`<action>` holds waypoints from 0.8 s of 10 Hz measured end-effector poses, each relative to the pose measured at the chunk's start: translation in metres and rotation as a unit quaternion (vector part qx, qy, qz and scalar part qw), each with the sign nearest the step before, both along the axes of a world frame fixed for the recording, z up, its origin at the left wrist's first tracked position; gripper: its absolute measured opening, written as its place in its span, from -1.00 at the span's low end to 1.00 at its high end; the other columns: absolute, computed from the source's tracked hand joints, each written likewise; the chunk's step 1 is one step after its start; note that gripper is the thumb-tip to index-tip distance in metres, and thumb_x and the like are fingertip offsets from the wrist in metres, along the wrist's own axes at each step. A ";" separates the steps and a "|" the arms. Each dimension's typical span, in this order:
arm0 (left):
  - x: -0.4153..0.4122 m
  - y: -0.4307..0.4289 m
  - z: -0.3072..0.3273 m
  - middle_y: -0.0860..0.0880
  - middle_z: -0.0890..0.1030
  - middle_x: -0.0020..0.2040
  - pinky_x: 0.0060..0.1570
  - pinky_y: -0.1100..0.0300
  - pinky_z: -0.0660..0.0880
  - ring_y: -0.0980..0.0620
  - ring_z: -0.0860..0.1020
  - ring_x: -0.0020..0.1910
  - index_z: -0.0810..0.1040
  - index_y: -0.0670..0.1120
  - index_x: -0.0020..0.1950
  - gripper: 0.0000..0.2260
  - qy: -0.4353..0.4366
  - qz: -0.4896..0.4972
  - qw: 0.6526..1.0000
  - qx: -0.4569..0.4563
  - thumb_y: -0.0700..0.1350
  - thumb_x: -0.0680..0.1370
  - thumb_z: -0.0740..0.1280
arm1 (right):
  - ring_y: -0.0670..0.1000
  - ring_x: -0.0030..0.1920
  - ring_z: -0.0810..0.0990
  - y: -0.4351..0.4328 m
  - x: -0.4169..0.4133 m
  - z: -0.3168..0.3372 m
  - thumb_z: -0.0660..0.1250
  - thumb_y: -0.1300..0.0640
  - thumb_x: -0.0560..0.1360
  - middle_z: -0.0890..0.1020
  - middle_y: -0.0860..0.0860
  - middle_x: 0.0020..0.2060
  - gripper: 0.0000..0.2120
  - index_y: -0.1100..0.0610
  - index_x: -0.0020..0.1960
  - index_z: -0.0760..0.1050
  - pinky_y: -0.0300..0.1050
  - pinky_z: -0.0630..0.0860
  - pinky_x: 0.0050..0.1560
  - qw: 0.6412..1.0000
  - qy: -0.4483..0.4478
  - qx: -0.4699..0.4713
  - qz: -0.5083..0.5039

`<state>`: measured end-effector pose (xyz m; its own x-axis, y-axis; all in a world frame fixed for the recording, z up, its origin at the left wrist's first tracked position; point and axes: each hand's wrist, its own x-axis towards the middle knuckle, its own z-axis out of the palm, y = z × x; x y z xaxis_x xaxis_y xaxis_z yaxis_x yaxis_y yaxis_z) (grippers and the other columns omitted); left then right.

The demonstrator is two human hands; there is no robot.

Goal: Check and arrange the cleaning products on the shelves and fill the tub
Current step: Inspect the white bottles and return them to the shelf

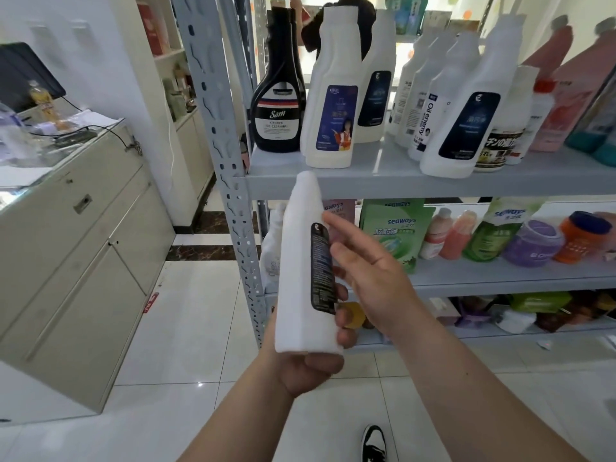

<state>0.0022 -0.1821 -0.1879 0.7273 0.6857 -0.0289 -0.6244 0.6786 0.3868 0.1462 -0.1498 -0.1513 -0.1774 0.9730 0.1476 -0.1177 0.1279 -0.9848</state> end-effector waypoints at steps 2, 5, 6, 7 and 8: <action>-0.005 0.009 0.021 -0.13 0.55 -0.04 -0.63 0.20 0.50 -0.22 0.67 -0.20 0.61 -0.19 0.04 -0.89 -0.029 -0.022 0.994 -0.102 -0.23 0.53 0.44 | -0.04 0.12 0.65 0.011 -0.012 -0.008 0.38 -0.04 0.60 0.69 -0.14 0.18 -0.72 -0.25 0.29 0.61 -0.08 0.55 0.02 0.995 0.029 -0.098 -0.019; -0.009 0.006 0.026 -0.13 0.70 -0.19 -0.59 0.22 0.49 -0.07 0.65 -0.35 0.53 -0.09 0.17 -0.62 0.336 0.269 0.901 -0.044 0.18 0.70 0.11 | 0.07 0.02 0.67 0.015 -0.016 -0.012 0.29 -0.16 0.59 0.72 0.01 0.09 -0.73 -0.13 0.21 0.63 0.01 0.58 0.00 0.990 0.072 -0.115 0.044; -0.022 0.008 0.016 -0.10 0.65 0.04 -0.33 -0.01 0.64 -0.09 0.68 -0.08 0.52 -0.02 0.16 -0.79 0.438 0.311 0.841 0.068 0.05 0.70 0.18 | -0.05 0.21 0.66 0.016 -0.014 -0.016 0.41 0.01 0.58 0.68 -0.11 0.22 -0.71 -0.26 0.26 0.53 -0.01 0.59 0.25 0.995 -0.012 -0.082 0.064; -0.038 0.011 0.004 0.01 0.64 0.09 -0.08 -0.06 0.67 0.03 0.67 0.02 0.49 0.10 0.16 -0.91 0.526 0.336 0.760 0.181 -0.01 0.66 0.29 | -0.14 0.29 0.61 0.017 -0.015 -0.023 0.41 0.20 0.59 0.66 -0.21 0.25 -0.51 -0.28 0.35 0.43 -0.08 0.54 0.32 0.994 -0.068 -0.050 0.074; -0.050 0.013 -0.004 0.12 0.59 0.13 -0.04 0.19 0.57 0.20 0.57 0.10 0.44 0.14 0.13 -0.76 0.588 0.362 0.669 0.276 -0.05 0.56 0.44 | -0.06 0.35 0.57 0.019 -0.014 -0.029 0.41 0.37 0.55 0.66 -0.13 0.26 -0.46 -0.14 0.36 0.48 0.00 0.52 0.35 0.993 -0.076 -0.039 0.075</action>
<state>-0.0474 -0.1695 -0.1923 -0.1037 0.9882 0.1130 0.2444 -0.0848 0.9660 0.1321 -0.1312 -0.1803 -0.3365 0.9411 0.0331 0.0210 0.0427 -0.9989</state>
